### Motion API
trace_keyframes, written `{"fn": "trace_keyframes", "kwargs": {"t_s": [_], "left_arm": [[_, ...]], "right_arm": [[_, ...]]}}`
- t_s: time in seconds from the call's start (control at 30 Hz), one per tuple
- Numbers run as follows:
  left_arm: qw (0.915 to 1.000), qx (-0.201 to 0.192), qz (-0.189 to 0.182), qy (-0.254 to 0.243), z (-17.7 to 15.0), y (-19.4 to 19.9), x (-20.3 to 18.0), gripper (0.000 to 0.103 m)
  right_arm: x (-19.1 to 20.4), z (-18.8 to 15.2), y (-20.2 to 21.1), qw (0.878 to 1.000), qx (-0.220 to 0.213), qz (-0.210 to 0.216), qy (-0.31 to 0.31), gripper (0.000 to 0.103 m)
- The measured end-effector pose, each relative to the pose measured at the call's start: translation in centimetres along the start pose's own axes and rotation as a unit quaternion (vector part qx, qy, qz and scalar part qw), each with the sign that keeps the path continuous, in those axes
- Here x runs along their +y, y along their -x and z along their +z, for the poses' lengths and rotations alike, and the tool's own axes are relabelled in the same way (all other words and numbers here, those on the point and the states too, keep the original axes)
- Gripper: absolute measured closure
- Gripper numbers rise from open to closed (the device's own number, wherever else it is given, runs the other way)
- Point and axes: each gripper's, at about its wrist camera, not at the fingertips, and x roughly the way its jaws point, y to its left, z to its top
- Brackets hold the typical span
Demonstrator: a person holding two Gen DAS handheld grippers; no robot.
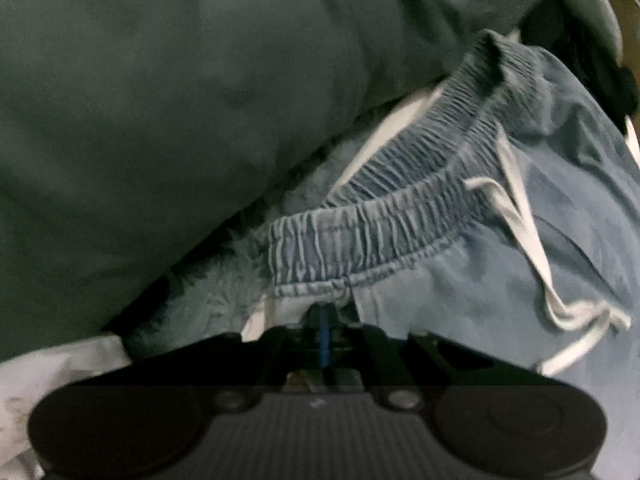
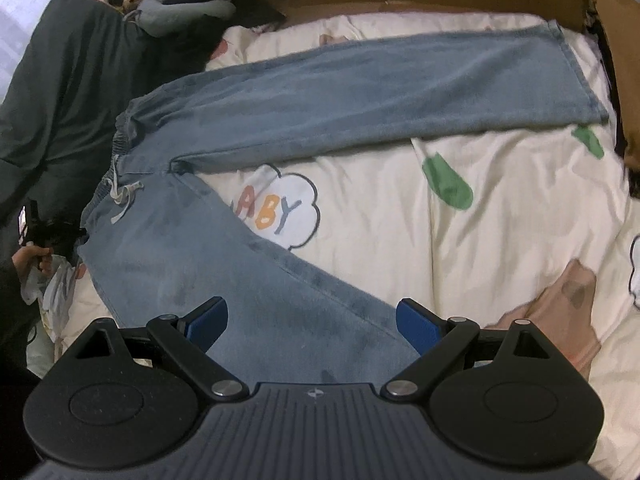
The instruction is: Fold clothes
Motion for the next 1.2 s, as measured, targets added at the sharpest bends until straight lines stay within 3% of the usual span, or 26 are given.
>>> {"fn": "trace_keyframes", "kwargs": {"t_s": [0.07,0.23,0.3,0.43,0.53,0.73,0.87,0.97,1.1,1.2], "left_arm": [[0.9996,-0.012,-0.003,-0.027,-0.2,1.3,-0.7,0.091],[0.9977,-0.042,-0.024,-0.048,-0.1,3.8,-1.6,0.09],[0.9968,-0.049,-0.031,-0.055,0.2,3.9,-2.3,0.084],[0.9964,-0.037,-0.014,-0.075,0.7,2.1,-3.0,0.083],[0.9984,-0.018,0.0,-0.054,1.0,0.2,-1.9,0.084],[0.9978,-0.021,0.004,-0.063,0.5,-1.8,-1.4,0.084],[0.9981,-0.019,0.012,-0.057,0.7,-1.3,-1.8,0.085],[0.9962,-0.014,0.021,-0.084,1.5,0.2,-2.8,0.085],[0.9894,-0.048,0.009,-0.136,2.9,3.4,-4.6,0.067],[0.9836,-0.07,0.002,-0.166,4.4,4.9,-6.1,0.065]], "right_arm": [[0.2,0.1,0.4,1.0,-0.008,-0.001,0.006,0.008],[0.4,0.1,0.4,1.0,-0.013,-0.01,0.007,0.008],[0.6,0.1,0.2,1.0,-0.012,-0.013,0.007,0.008],[1.0,0.2,-0.1,1.0,-0.011,-0.018,0.01,0.008],[1.1,0.4,-0.3,1.0,-0.012,-0.02,0.009,0.008],[0.6,0.6,-1.3,1.0,-0.005,-0.021,-0.005,0.008],[0.7,0.9,-1.4,1.0,-0.003,-0.029,-0.001,0.008],[1.3,1.6,-0.6,0.999,-0.022,-0.026,0.009,0.008],[2.0,2.5,-0.1,0.999,-0.042,-0.028,0.019,0.008],[2.6,3.3,0.1,0.998,-0.057,-0.029,0.028,0.008]]}}
